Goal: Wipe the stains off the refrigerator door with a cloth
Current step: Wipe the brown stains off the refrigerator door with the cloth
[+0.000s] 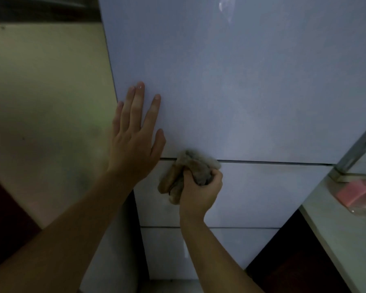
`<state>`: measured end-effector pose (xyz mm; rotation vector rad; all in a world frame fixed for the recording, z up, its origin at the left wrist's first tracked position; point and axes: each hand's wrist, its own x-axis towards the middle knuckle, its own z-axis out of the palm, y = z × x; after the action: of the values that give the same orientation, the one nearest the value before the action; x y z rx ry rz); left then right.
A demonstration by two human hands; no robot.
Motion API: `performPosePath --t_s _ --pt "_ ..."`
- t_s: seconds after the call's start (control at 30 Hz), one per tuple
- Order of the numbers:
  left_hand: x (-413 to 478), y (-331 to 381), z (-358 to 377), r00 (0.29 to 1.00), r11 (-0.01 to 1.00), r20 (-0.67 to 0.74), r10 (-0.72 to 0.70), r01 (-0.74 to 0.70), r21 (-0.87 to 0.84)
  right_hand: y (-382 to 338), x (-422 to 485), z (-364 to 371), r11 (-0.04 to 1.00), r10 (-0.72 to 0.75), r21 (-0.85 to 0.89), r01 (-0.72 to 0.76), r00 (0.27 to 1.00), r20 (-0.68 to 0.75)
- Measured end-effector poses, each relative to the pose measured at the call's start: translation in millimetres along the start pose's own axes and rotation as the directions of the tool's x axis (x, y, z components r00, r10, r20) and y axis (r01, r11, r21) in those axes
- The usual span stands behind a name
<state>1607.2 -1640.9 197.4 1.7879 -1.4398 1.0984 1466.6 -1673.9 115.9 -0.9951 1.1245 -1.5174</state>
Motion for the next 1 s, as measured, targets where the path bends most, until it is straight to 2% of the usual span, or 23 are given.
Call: performPosePath --t_s 0.1,0.27,0.37,0.47,0.67,1.0 --pt "0 0 -1 1.0 1.0 0.004 0.002 -0.002 -0.005 -16 8 2 0.999 -0.021 0.034 0.022 1.0 -0.015" --pt "0 2 -3 0.999 1.0 0.025 -0.02 0.02 -0.015 -83 59 -5 0.969 -0.224 0.077 0.235 0.966 -0.131" --pt "0 4 -2 0.999 1.0 0.026 -0.031 0.031 -0.006 -97 88 -28 0.948 -0.282 0.116 0.298 0.95 -0.133" --pt "0 8 -2 0.998 0.999 0.03 -0.052 0.052 -0.007 -71 95 -52 0.959 -0.275 0.052 0.28 0.957 -0.095" --pt "0 9 -7 0.997 0.998 0.053 -0.054 0.055 -0.01 -12 104 -105 0.985 -0.15 -0.105 0.141 0.985 -0.09" --pt "2 12 -16 0.992 0.997 0.108 -0.07 0.073 -0.029 -33 171 -162 0.945 -0.285 -0.193 0.264 0.954 -0.088"
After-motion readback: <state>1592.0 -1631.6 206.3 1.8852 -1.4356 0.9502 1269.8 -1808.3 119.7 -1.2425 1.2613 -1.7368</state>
